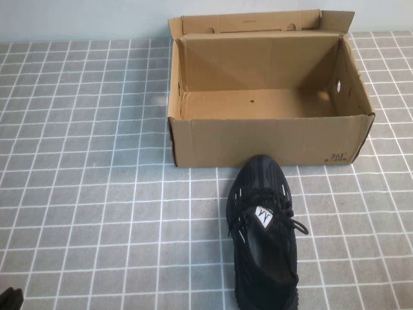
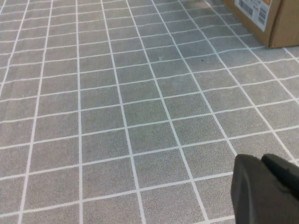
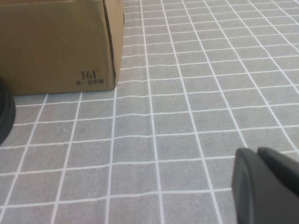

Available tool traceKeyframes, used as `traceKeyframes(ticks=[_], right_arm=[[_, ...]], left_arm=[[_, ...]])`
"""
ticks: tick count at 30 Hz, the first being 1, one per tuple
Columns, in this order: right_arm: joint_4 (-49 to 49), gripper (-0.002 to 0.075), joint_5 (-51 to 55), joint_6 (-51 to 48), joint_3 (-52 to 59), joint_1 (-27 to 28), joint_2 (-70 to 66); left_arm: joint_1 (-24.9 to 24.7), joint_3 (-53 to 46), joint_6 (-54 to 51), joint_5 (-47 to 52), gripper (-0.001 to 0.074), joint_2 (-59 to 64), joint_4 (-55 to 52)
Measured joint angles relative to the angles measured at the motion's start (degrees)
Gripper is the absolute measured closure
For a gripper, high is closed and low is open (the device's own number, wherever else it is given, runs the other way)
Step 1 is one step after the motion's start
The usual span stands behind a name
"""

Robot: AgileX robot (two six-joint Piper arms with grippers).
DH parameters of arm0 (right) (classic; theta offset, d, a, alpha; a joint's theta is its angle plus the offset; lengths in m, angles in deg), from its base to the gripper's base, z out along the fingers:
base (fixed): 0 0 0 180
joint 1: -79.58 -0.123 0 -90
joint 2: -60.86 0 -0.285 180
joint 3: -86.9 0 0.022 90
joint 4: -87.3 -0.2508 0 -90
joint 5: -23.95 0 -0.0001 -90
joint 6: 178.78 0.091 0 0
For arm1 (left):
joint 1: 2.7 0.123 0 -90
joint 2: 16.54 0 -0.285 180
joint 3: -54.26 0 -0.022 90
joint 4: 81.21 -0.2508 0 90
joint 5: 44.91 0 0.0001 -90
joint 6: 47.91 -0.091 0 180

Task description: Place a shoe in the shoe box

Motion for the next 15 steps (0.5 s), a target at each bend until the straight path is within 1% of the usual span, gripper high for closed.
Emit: traceKeyframes(ticks=[7, 15], right_arm=[[-0.76, 0.0743, -0.24, 0.00, 0.00, 0.00, 0.00], [-2.09, 0.0742, -4.83, 0.00, 0.00, 0.00, 0.00]], left_arm=[[0.00, 0.00, 0.00, 0.00, 0.0735, 0.00, 0.00], [0.00, 0.00, 0.00, 0.00, 0.0735, 0.00, 0.00]])
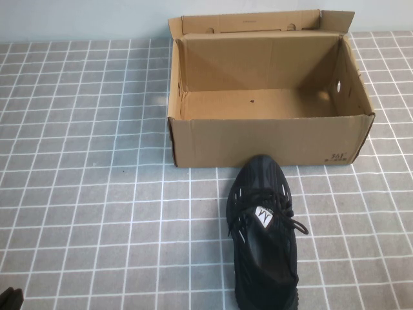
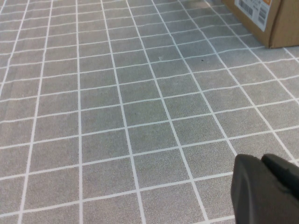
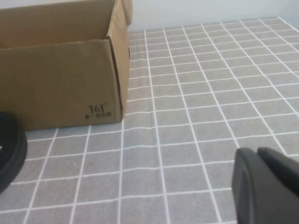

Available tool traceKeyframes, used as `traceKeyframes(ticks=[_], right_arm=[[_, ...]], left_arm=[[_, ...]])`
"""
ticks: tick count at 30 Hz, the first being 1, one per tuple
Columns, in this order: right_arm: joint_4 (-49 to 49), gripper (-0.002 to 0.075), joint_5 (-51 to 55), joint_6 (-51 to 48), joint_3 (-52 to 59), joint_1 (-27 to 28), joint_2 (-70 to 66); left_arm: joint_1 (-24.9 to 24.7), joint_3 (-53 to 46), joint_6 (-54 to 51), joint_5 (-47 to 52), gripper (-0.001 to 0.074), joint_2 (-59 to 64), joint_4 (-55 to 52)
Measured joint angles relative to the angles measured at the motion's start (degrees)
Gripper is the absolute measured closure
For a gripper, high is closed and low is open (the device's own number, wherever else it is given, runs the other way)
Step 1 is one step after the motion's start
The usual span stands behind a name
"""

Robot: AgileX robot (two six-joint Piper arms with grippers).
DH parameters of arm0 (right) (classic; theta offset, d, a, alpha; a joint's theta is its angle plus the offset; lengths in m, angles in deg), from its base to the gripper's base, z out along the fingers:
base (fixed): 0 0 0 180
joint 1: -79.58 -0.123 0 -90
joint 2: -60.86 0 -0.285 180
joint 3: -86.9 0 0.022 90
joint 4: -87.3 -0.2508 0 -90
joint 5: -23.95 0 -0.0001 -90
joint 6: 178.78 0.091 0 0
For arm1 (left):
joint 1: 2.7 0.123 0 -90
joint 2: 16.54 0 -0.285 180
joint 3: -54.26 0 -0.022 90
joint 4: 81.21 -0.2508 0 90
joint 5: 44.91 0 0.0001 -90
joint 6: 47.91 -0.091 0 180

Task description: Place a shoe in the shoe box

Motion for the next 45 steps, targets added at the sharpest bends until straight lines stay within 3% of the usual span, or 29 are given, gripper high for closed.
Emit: traceKeyframes(ticks=[9, 17, 22, 29, 37, 45], right_arm=[[-3.19, 0.0742, -2.26, 0.00, 0.00, 0.00, 0.00], [-27.21, 0.0742, -9.34, 0.10, 0.00, 0.00, 0.00], [-35.61, 0.0742, -9.25, 0.10, 0.00, 0.00, 0.00], [-40.25, 0.0742, 8.08, -1.30, -5.66, 0.00, -4.74], [-38.90, 0.0742, 29.42, -16.83, -24.40, 0.00, -27.82], [-34.78, 0.0742, 37.77, -26.68, -38.10, 0.00, -51.86]], left_arm=[[0.00, 0.00, 0.00, 0.00, 0.0735, 0.00, 0.00], [0.00, 0.00, 0.00, 0.00, 0.0735, 0.00, 0.00], [0.00, 0.00, 0.00, 0.00, 0.0735, 0.00, 0.00], [0.00, 0.00, 0.00, 0.00, 0.0735, 0.00, 0.00], [0.00, 0.00, 0.00, 0.00, 0.0735, 0.00, 0.00], [0.00, 0.00, 0.00, 0.00, 0.0735, 0.00, 0.00]])
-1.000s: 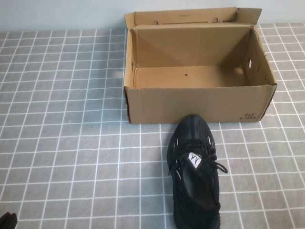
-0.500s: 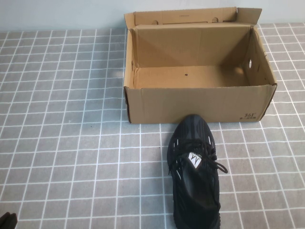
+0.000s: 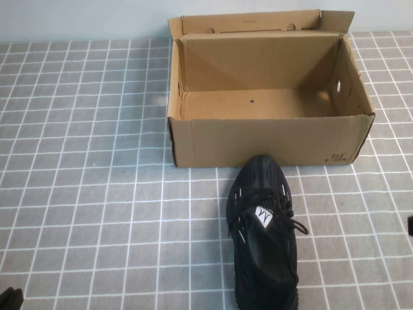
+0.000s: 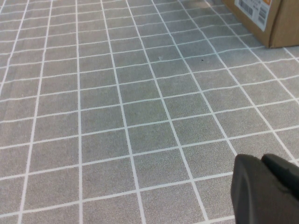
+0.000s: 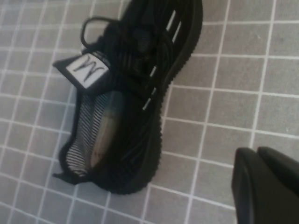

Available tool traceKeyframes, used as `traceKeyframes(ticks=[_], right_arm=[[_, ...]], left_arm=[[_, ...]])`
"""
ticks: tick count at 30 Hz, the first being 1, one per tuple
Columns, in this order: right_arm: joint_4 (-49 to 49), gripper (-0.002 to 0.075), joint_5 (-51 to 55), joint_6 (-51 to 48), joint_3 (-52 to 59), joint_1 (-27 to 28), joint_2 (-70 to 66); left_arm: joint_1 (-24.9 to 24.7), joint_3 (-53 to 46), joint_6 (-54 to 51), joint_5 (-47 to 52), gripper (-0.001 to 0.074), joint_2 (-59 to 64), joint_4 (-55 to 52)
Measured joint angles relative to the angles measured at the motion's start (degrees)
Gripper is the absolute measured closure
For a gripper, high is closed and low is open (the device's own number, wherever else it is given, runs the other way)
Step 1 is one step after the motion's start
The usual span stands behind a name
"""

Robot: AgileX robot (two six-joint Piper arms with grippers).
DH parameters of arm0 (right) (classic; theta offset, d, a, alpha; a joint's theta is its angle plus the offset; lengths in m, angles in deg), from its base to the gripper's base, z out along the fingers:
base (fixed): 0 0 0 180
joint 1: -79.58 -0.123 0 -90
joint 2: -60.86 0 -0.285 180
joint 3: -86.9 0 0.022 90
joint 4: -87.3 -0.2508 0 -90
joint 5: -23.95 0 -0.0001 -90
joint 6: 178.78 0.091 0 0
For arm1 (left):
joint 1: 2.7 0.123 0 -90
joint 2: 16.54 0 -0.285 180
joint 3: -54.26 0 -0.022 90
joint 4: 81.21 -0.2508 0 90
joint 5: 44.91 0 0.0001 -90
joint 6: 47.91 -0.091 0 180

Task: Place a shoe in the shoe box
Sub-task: Pick up the shoe from the table

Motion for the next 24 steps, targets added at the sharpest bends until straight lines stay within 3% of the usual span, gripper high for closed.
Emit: traceKeyframes(ticks=[6, 18, 21, 24], right_arm=[[3.55, 0.0742, 3.22, -0.68, -11.01, -3.66, -13.24], [26.29, 0.0722, 9.72, 5.09, -32.67, -38.84, -31.38], [29.76, 0.0649, 9.17, 5.09, -34.83, -43.25, -33.69], [31.25, 0.0498, 7.46, 5.09, -35.61, -44.41, -35.94]], left_arm=[[0.00, 0.00, 0.00, 0.00, 0.0735, 0.00, 0.00], [0.00, 0.00, 0.00, 0.00, 0.0735, 0.00, 0.00], [0.00, 0.00, 0.00, 0.00, 0.0735, 0.00, 0.00], [0.00, 0.00, 0.00, 0.00, 0.0735, 0.00, 0.00]])
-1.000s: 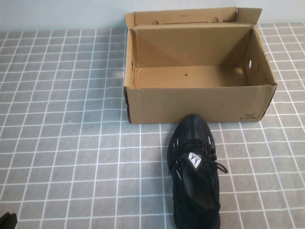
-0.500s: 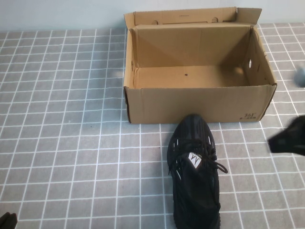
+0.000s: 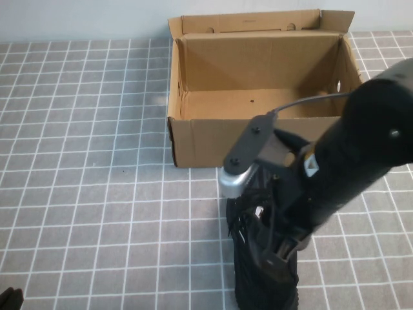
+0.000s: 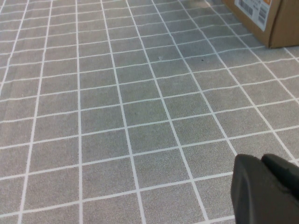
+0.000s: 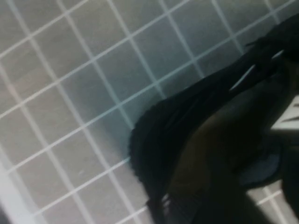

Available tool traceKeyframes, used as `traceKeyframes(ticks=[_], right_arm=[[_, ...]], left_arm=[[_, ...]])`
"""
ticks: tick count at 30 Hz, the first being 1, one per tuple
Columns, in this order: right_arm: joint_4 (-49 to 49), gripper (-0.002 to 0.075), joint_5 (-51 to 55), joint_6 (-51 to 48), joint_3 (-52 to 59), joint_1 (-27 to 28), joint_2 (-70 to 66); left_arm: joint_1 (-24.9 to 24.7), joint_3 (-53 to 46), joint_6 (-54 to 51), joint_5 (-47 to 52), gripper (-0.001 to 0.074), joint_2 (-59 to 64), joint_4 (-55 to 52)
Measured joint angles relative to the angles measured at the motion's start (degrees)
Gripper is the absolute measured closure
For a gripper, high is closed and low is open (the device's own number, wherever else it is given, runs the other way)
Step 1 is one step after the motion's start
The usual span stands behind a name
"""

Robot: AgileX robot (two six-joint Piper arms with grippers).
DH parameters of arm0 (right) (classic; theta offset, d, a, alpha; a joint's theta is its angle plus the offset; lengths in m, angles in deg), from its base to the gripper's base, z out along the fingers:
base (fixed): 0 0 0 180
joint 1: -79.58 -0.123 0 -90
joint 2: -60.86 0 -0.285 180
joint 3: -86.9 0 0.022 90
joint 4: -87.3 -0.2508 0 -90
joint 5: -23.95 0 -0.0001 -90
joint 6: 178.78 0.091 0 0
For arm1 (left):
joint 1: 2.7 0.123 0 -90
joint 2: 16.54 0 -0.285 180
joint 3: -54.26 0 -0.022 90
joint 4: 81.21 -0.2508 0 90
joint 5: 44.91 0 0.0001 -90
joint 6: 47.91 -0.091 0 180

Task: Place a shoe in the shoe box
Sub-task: Pick up the shoe from the table

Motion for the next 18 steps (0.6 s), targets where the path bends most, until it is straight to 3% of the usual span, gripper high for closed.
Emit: traceKeyframes(ticks=[2, 5, 14, 18], right_arm=[[1.79, 0.0382, -2.11, 0.00, 0.00, -0.14, -1.29], [4.03, 0.0277, -6.40, 0.13, 0.00, -0.14, -3.23], [14.04, 0.0228, -12.02, 0.87, 0.00, -0.14, -9.44], [20.87, 0.0227, -12.02, 6.20, 0.00, -0.14, -9.62]], left_arm=[[0.00, 0.00, 0.00, 0.00, 0.0735, 0.00, 0.00], [0.00, 0.00, 0.00, 0.00, 0.0735, 0.00, 0.00], [0.00, 0.00, 0.00, 0.00, 0.0735, 0.00, 0.00], [0.00, 0.00, 0.00, 0.00, 0.0735, 0.00, 0.00]])
